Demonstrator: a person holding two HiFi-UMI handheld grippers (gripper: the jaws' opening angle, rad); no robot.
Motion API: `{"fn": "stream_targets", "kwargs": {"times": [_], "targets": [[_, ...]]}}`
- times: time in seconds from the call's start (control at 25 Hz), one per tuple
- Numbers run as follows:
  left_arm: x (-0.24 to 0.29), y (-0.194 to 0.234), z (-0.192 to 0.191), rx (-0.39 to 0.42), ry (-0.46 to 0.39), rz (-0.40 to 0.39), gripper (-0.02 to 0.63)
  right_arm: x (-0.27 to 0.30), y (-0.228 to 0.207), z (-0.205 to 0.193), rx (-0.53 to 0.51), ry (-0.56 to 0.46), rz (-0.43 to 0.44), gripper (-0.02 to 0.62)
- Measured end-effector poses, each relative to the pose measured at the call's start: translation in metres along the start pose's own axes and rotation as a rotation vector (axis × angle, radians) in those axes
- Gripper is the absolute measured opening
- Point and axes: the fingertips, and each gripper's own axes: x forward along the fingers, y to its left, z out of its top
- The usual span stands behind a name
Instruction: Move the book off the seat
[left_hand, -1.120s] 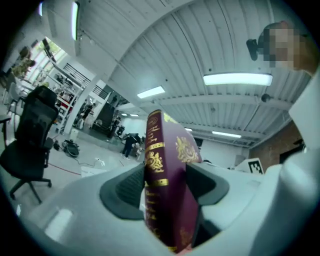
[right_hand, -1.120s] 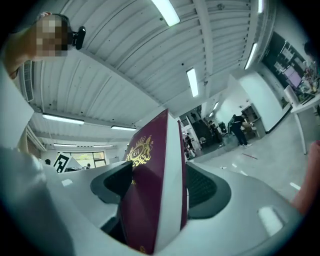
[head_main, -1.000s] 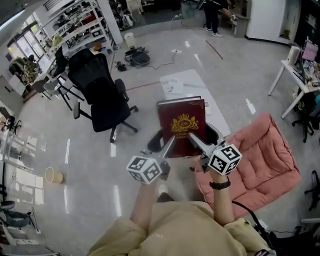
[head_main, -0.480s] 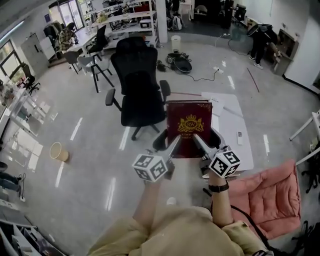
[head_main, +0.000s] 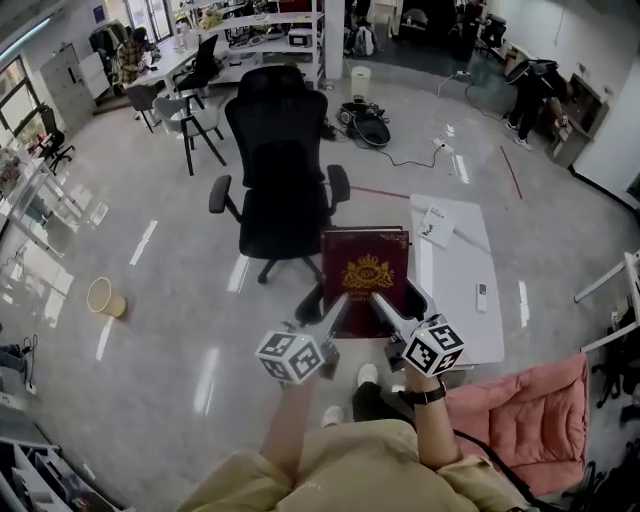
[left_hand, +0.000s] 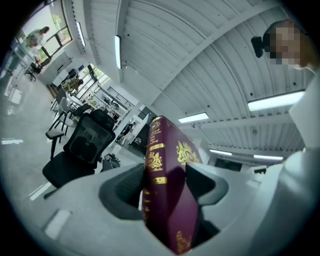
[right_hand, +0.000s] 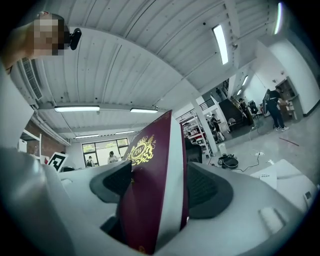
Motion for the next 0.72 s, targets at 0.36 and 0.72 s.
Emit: {"fn": "stream_targets", "kwargs": {"times": [0.36, 0.72], "targets": [[0.117, 0.019, 0.021, 0.018, 0.037, 0.029, 0.252, 0.054, -0.095, 0.043, 0.048, 0.002, 0.008, 0.345], [0.292, -0.018, 0.016, 0.056, 0.115, -0.065, 0.252, 0.058, -0.248, 0.129, 0.039, -0.065, -0.051, 0.344]]}}
